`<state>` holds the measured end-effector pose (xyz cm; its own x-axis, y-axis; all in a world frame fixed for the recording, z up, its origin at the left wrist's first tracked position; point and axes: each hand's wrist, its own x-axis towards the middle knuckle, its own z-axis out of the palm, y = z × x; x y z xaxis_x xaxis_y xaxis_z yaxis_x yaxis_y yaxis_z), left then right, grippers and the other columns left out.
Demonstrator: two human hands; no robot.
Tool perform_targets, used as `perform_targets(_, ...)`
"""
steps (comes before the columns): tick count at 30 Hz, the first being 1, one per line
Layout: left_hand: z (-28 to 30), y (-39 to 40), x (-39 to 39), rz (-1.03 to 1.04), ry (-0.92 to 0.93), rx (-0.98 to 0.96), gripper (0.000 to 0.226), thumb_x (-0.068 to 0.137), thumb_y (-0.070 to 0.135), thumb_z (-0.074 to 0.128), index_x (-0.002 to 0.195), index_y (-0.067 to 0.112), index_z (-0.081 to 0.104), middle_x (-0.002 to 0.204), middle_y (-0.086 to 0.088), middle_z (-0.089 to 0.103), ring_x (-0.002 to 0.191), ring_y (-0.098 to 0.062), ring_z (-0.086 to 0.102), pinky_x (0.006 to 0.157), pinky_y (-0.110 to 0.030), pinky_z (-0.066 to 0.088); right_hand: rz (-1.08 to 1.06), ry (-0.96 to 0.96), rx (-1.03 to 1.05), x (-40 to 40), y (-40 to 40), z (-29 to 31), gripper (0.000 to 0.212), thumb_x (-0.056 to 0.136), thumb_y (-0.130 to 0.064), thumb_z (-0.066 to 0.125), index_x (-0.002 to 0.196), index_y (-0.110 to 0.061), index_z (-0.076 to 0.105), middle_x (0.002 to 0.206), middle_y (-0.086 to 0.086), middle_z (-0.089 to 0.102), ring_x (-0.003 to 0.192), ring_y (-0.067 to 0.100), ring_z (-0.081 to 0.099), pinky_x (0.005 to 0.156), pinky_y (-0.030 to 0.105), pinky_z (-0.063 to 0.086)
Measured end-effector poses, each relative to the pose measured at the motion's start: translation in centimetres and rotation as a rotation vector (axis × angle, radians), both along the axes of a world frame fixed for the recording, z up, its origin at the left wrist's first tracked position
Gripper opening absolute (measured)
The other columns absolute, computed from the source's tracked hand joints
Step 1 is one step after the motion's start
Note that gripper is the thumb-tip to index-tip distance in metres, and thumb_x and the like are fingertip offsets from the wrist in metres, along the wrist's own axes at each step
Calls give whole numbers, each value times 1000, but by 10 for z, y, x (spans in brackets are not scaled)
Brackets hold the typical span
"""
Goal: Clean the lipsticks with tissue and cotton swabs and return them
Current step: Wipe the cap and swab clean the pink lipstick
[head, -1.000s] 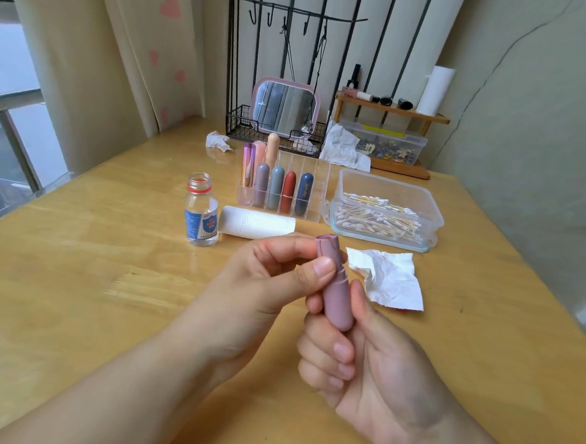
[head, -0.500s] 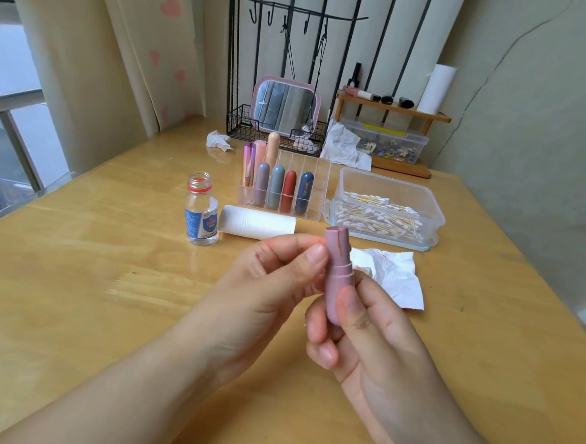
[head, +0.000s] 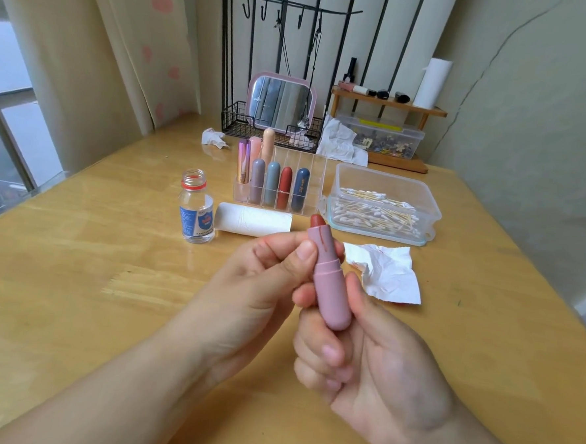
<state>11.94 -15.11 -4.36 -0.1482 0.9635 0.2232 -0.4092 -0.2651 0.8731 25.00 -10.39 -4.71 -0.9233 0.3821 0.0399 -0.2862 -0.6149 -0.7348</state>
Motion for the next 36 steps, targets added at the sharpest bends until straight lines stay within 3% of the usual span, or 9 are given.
perform_targets(4, -2, 2, 1, 30, 46, 1, 25, 86, 30, 52, 88, 10, 67, 59, -11, 53, 46, -23, 42, 47, -32, 42, -393, -257, 416, -3, -3, 1, 48, 75, -57, 63, 90, -11, 64, 65, 4, 59, 52, 13, 49, 52, 21, 42)
perform_targets(7, -2, 1, 1, 45, 66, 4, 24, 86, 29, 52, 86, 12, 68, 62, -12, 54, 55, -26, 48, 60, -34, 43, -394, -212, 443, -4, -5, -4, 42, 75, -55, 67, 79, -13, 62, 64, 0, 53, 51, 9, 41, 52, 18, 36)
perform_targets(11, 0, 0, 2, 14, 8, -14, 23, 83, 27, 51, 80, 22, 74, 51, 2, 46, 93, -33, 46, 88, -40, 38, -61, -23, -71, -4, -4, -1, 41, 84, -49, 57, 80, -10, 68, 51, 0, 44, 42, 7, 33, 44, 18, 34)
perform_targets(15, -2, 1, 2, 4, 31, -29, 24, 85, 30, 51, 85, 15, 70, 65, -13, 61, 55, -27, 57, 61, -37, 52, -243, -140, 180, -2, -1, 3, 42, 80, -53, 57, 86, -14, 69, 60, 8, 53, 45, 13, 43, 46, 22, 39)
perform_targets(17, -2, 1, 1, 23, 56, -26, 25, 88, 30, 49, 89, 11, 66, 60, -9, 59, 47, -20, 51, 53, -36, 43, -348, -207, 380, -2, -3, 1, 41, 76, -55, 62, 84, -14, 65, 63, 3, 55, 50, 11, 45, 50, 19, 40)
perform_targets(24, 3, -2, 2, 17, -6, -16, 20, 78, 32, 57, 81, 20, 72, 56, 2, 42, 98, -32, 39, 87, -45, 32, -2, 30, -35, -2, 0, -3, 34, 85, -39, 66, 91, -6, 65, 60, 2, 49, 47, 8, 39, 49, 19, 37)
perform_targets(27, 2, 0, 2, 17, -7, -53, 25, 80, 34, 55, 86, 19, 75, 58, -2, 45, 96, -32, 48, 85, -36, 42, -100, -20, 56, -2, 1, 1, 33, 78, -38, 73, 91, -8, 66, 62, 5, 52, 48, 10, 42, 50, 19, 38)
perform_targets(32, -3, 2, 1, -47, 56, -68, 34, 80, 41, 69, 99, 13, 71, 53, -11, 52, 46, -23, 53, 52, -29, 48, -283, -170, 192, -3, -3, 5, 24, 79, -34, 57, 72, -14, 69, 62, 3, 53, 50, 9, 42, 50, 16, 36)
perform_targets(36, -7, 5, -7, 17, 105, -36, 51, 69, 50, 77, 99, 9, 68, 80, -34, 58, 67, -29, 57, 66, -40, 45, -344, -437, 648, 5, 5, 13, 38, 84, -55, 45, 76, -21, 60, 59, -3, 60, 48, 8, 47, 50, 15, 37)
